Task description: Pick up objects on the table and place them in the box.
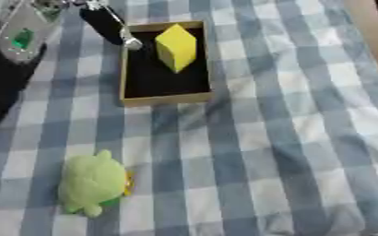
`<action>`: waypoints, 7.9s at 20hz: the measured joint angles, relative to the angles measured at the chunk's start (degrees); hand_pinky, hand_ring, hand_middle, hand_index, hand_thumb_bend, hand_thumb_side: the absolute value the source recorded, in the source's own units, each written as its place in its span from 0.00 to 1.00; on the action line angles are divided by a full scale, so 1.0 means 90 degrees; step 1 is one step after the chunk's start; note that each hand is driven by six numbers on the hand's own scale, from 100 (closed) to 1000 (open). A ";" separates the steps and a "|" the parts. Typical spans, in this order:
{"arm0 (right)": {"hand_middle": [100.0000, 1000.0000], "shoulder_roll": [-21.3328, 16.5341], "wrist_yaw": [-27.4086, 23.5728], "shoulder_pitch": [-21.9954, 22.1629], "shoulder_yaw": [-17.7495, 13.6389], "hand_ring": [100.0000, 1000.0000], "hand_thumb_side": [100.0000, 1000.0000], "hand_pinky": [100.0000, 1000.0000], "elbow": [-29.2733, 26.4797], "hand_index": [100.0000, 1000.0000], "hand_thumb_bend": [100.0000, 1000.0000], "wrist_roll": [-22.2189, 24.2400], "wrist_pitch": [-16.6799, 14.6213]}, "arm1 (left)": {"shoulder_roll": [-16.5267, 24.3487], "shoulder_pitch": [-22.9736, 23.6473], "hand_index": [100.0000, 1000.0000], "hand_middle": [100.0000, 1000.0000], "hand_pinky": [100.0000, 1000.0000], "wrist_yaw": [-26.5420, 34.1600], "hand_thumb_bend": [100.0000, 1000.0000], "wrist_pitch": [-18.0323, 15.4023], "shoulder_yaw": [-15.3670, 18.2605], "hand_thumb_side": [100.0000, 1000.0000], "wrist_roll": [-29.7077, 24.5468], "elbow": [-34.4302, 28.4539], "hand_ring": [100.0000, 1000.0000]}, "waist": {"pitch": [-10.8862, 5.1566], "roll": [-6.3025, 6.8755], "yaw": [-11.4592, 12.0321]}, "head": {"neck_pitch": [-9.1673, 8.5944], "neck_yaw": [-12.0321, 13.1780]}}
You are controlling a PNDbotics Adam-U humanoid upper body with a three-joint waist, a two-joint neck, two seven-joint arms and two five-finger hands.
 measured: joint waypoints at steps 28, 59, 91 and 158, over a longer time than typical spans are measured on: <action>0.66 -0.0064 0.0080 0.0058 -0.0020 0.68 0.94 0.52 0.0000 0.75 0.00 -0.0055 0.0001 | 0.3160 0.2882 0.86 0.77 0.90 0.3009 0.48 0.0967 -0.0350 0.54 0.0233 -0.2786 0.94 | -0.0125 -0.0056 0.0284 | 0.0000 -0.0087; 0.66 0.0004 0.0069 0.0165 -0.0056 0.68 0.93 0.52 0.0000 0.75 0.00 -0.0028 0.0032 | 0.2598 0.3166 0.90 0.81 0.92 0.2728 0.61 0.0705 -0.1169 0.44 -0.0819 -0.2786 0.96 | -0.0271 -0.0078 0.0356 | 0.0000 -0.0145; 0.66 0.0137 0.0011 0.0270 -0.0093 0.67 0.92 0.51 0.0000 0.75 0.00 0.0007 0.0056 | 0.1582 0.3392 0.83 0.62 0.85 0.1100 0.67 0.1660 -0.1451 0.28 -0.0951 -0.2785 0.84 | -0.0306 -0.0089 0.0344 | 0.0000 -0.0221; 0.65 0.0288 -0.0066 0.0330 -0.0171 0.66 0.92 0.51 0.0000 0.75 0.00 0.0001 0.0070 | 0.1340 0.3671 0.64 0.45 0.66 0.0977 0.29 0.1401 -0.1160 0.00 -0.1720 -0.2784 0.68 | -0.0300 -0.0094 0.0358 | 0.0000 -0.0593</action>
